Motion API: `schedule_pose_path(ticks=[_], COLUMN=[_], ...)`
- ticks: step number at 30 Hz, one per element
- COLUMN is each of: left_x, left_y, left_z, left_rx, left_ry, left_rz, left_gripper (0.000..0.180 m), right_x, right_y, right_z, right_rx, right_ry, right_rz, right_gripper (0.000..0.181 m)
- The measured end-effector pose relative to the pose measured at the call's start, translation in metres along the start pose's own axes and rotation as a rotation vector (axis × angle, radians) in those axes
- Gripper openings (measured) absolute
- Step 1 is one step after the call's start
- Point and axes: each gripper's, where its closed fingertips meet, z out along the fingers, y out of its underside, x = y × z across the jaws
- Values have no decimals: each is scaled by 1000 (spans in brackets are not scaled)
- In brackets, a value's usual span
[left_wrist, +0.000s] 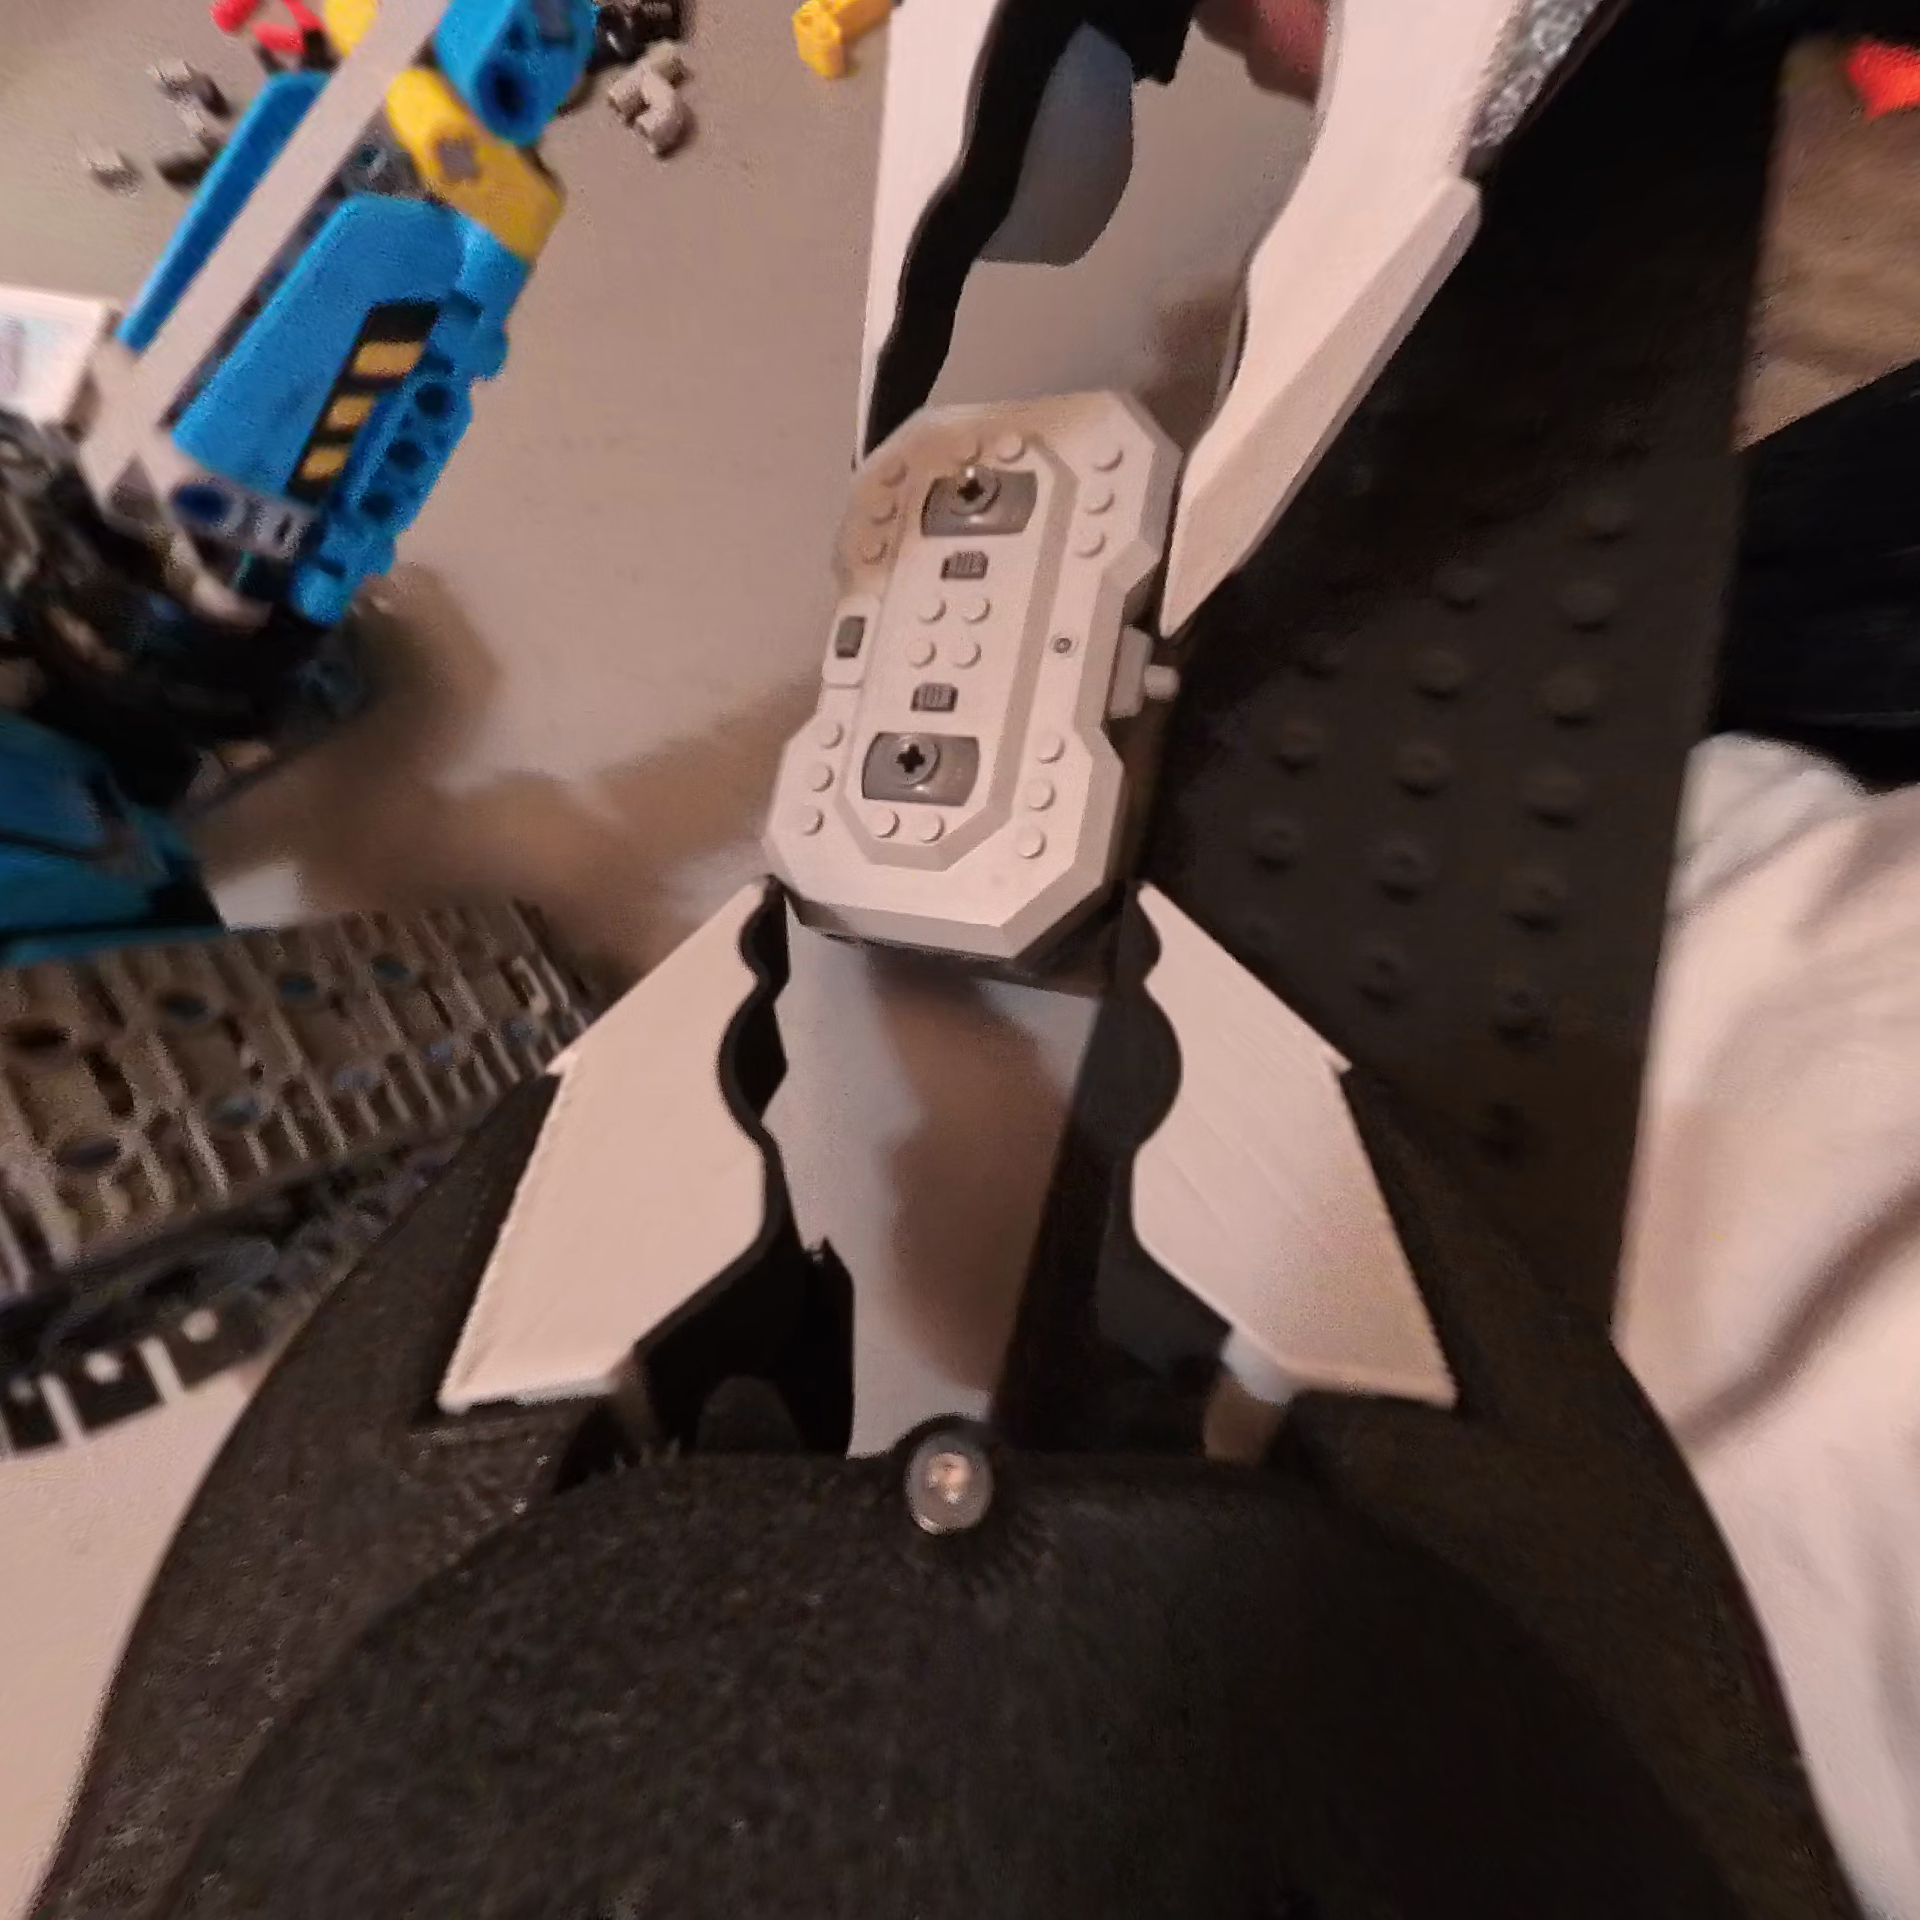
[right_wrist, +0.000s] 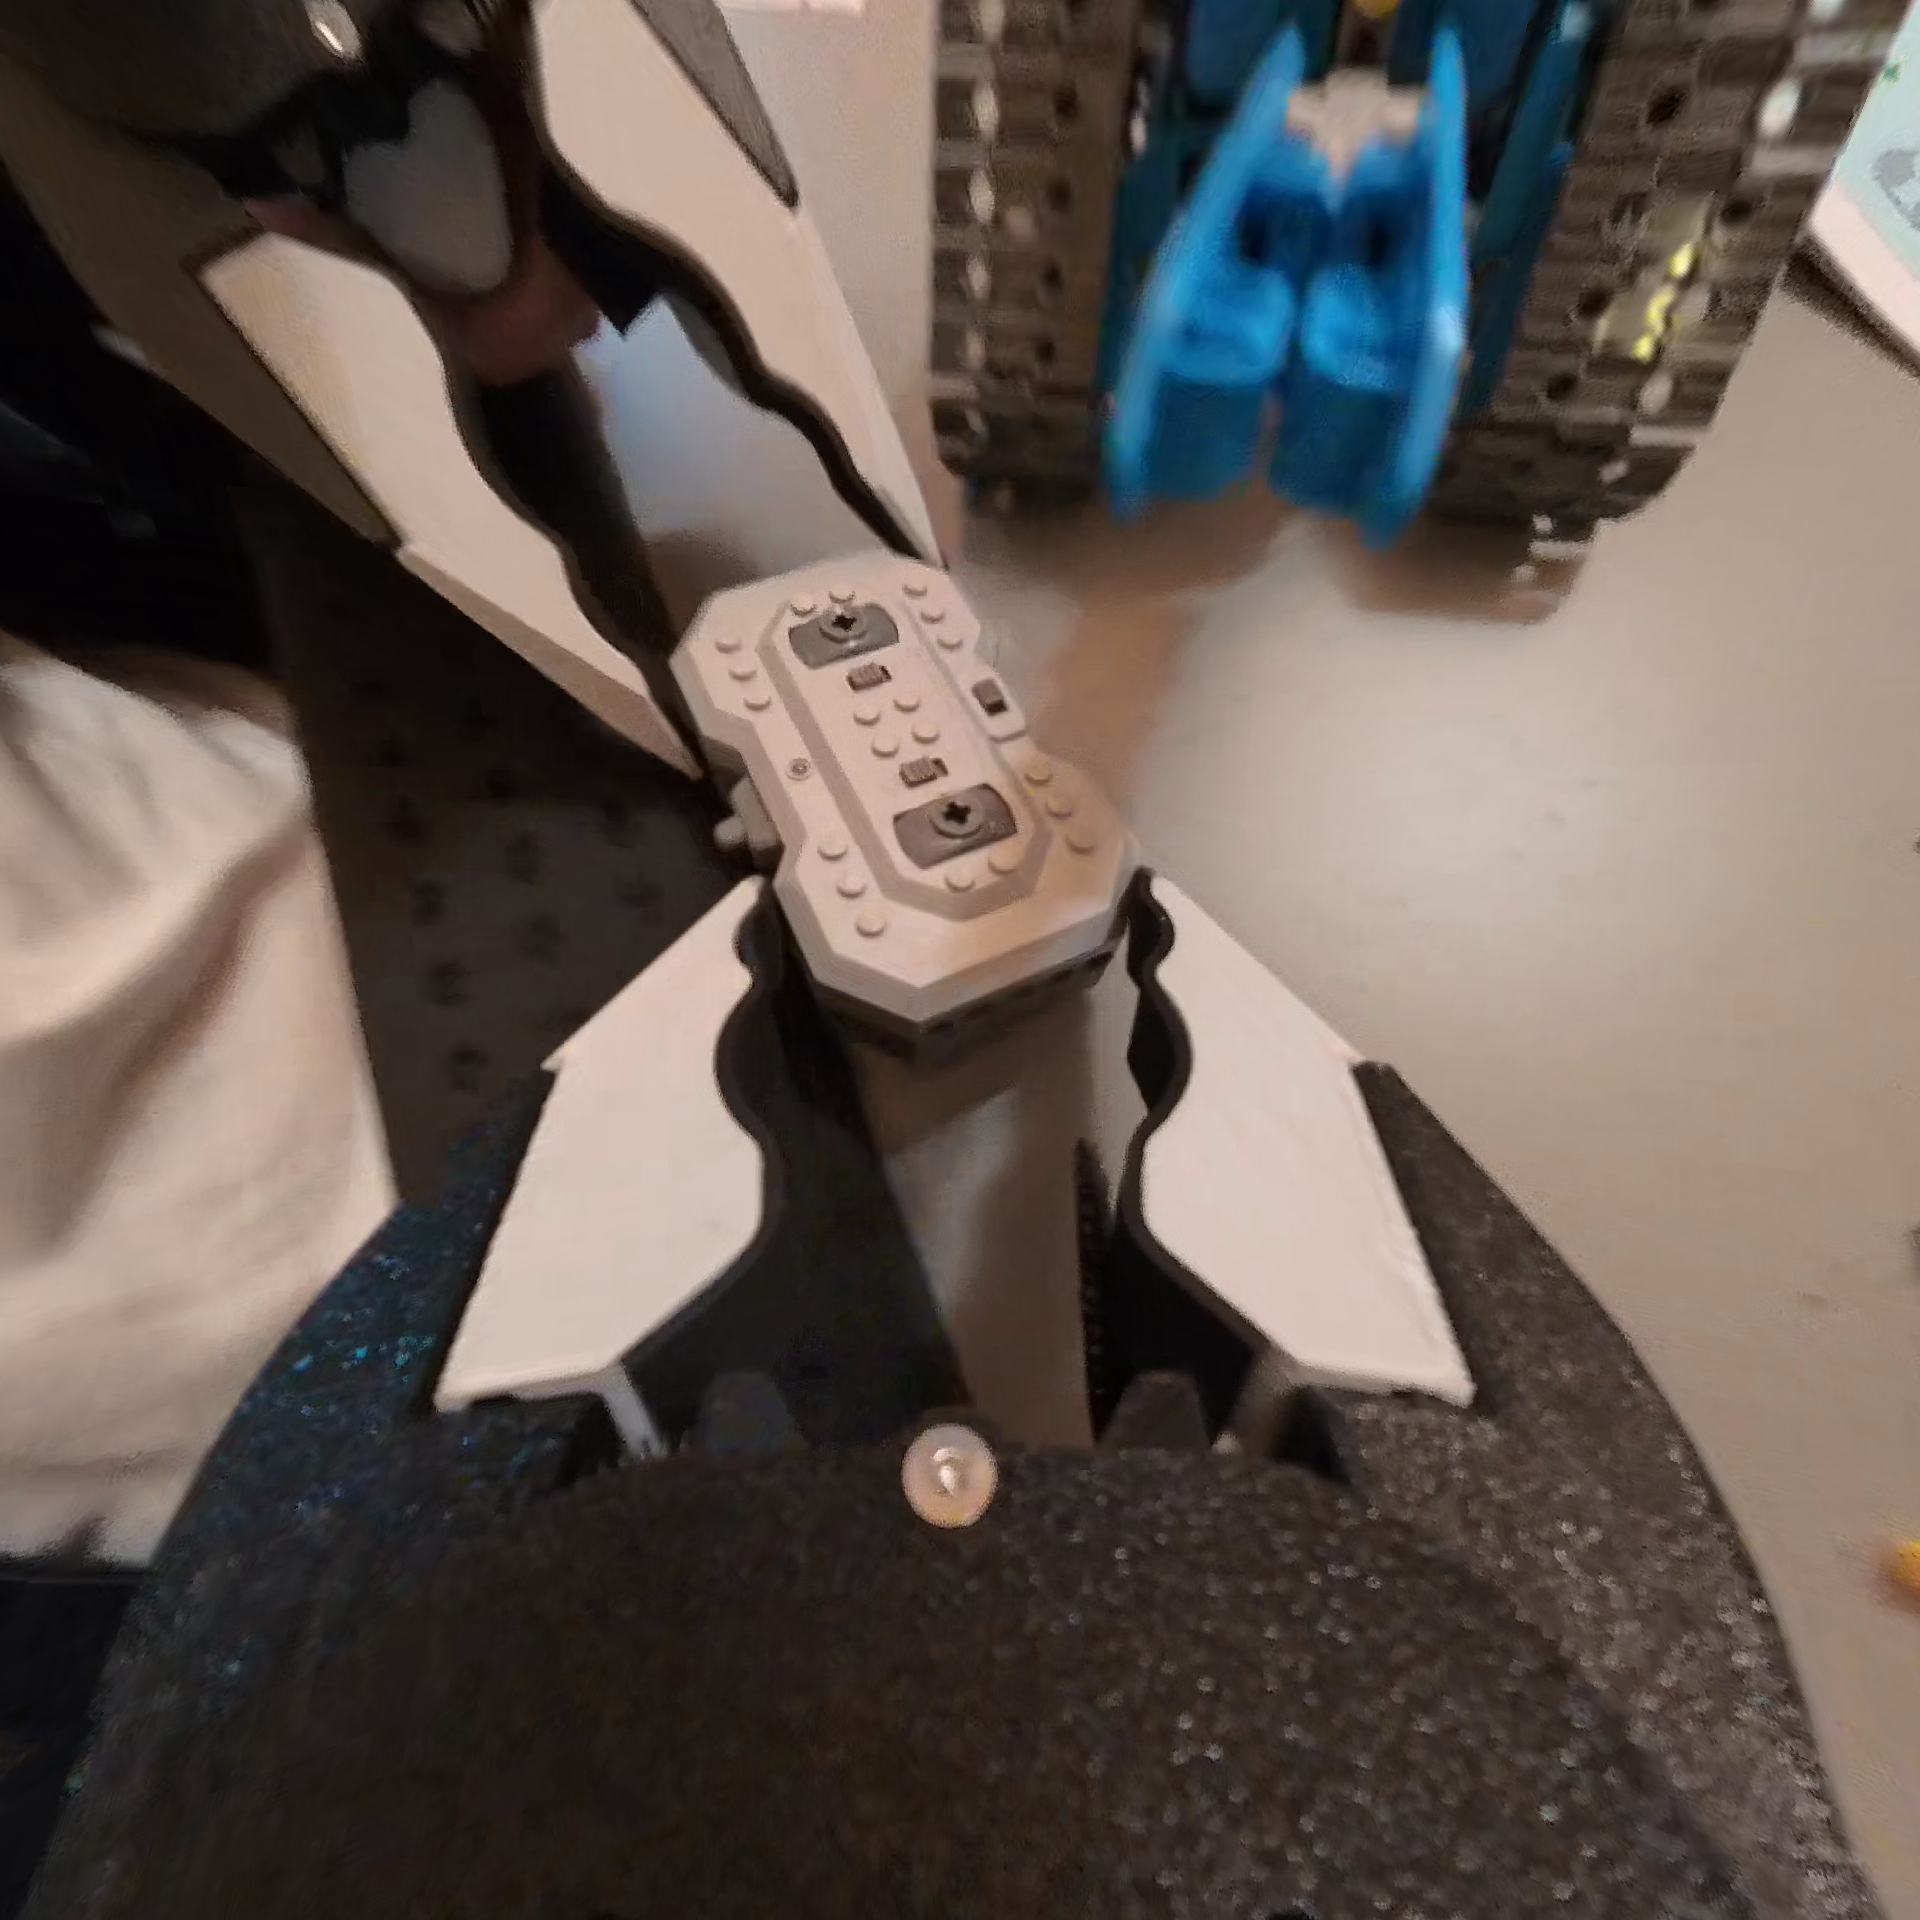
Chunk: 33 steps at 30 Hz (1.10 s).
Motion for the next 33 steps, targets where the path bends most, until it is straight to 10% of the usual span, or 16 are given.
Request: schedule_pose_path(ticks=[11,21,25,33], left_x=[-10,-31,-38,-55], left_y=[92,138,144,144], left_z=[-126,-168,-167,-168], left_rx=[43,-41,-67,90], left_ry=[433,520,561,389], left_rz=[-573,-537,-570,-470], left_gripper=[61,62,62,61], right_x=[-81,-94,-99,-89], right_y=[-96,-131,-134,-134], right_z=[98,152,156,165], right_rx=[128,103,96,48], right_ry=[-171,-36,-4,-201], right_rz=[59,-402,-582,-114], right_gripper=[68,75,43,41])
